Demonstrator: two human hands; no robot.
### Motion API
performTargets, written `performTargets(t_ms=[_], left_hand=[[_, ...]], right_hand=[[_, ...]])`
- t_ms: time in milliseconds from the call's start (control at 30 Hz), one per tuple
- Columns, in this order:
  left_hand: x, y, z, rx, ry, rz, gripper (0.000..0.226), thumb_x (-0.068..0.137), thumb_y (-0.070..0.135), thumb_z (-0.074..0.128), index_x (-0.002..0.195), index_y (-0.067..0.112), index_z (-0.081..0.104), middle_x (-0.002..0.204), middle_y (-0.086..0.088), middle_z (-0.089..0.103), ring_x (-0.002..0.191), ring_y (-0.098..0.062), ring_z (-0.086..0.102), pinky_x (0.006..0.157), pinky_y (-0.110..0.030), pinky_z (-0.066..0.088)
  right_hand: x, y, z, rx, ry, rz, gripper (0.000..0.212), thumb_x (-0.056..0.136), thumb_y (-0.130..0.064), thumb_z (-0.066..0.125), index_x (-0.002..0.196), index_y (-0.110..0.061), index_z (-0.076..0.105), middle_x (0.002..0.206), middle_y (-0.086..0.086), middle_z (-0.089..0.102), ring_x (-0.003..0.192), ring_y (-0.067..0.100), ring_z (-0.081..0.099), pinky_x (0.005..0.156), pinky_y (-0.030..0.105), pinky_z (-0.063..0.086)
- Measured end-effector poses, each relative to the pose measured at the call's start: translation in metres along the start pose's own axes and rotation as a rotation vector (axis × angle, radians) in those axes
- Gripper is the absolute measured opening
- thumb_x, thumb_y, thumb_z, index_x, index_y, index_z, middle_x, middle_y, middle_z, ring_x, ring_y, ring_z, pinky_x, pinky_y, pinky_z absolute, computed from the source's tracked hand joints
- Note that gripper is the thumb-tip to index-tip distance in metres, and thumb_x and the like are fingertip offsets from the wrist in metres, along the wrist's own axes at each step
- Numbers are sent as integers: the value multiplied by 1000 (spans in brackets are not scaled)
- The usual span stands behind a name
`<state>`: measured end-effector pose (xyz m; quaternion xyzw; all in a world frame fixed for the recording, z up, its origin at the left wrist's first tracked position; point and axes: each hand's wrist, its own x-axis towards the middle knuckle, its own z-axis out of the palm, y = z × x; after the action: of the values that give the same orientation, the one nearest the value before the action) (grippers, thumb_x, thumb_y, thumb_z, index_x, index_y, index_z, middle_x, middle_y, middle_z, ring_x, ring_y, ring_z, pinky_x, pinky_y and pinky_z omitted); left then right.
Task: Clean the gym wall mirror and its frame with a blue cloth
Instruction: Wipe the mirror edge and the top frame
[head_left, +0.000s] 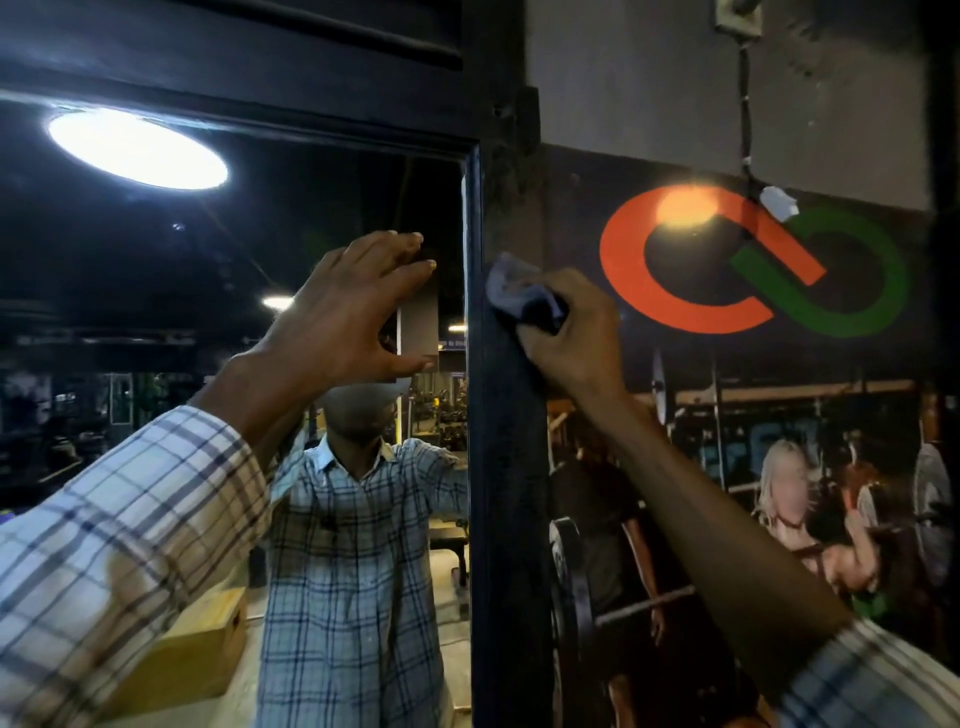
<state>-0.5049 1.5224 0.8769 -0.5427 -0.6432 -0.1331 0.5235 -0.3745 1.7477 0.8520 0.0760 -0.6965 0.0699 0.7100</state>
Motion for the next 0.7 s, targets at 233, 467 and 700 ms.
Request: performTargets(t_ms=[233,467,700], left_hand=[[-15,16,14,-20,35,-22,99,74,57,81,156,16,43,168,-9,28,155,-29,21,120,-55,26],[-34,32,31,-31,60,-42,96,75,57,81,154,16,45,168,-7,28,156,-27,21,122,-51,22],[-58,49,45,-24,8,-92,97,74,58,80,154,16,45,169,-7,24,156,-28,20,121,-54,26]], right_hand=[[-27,-5,-7,24,-281,-101,36,70,-6,66,105,-11,75,104,4,70,96,16,66,83,27,54],[-74,-13,-10,41,-289,-25,37,74,0,75,109,-11,73,108,1,68,96,10,62,84,5,43],[-97,-17,-10,50,-407,-8,41,78,-2,79,116,-14,71,119,-5,65,108,6,59,96,16,49]])
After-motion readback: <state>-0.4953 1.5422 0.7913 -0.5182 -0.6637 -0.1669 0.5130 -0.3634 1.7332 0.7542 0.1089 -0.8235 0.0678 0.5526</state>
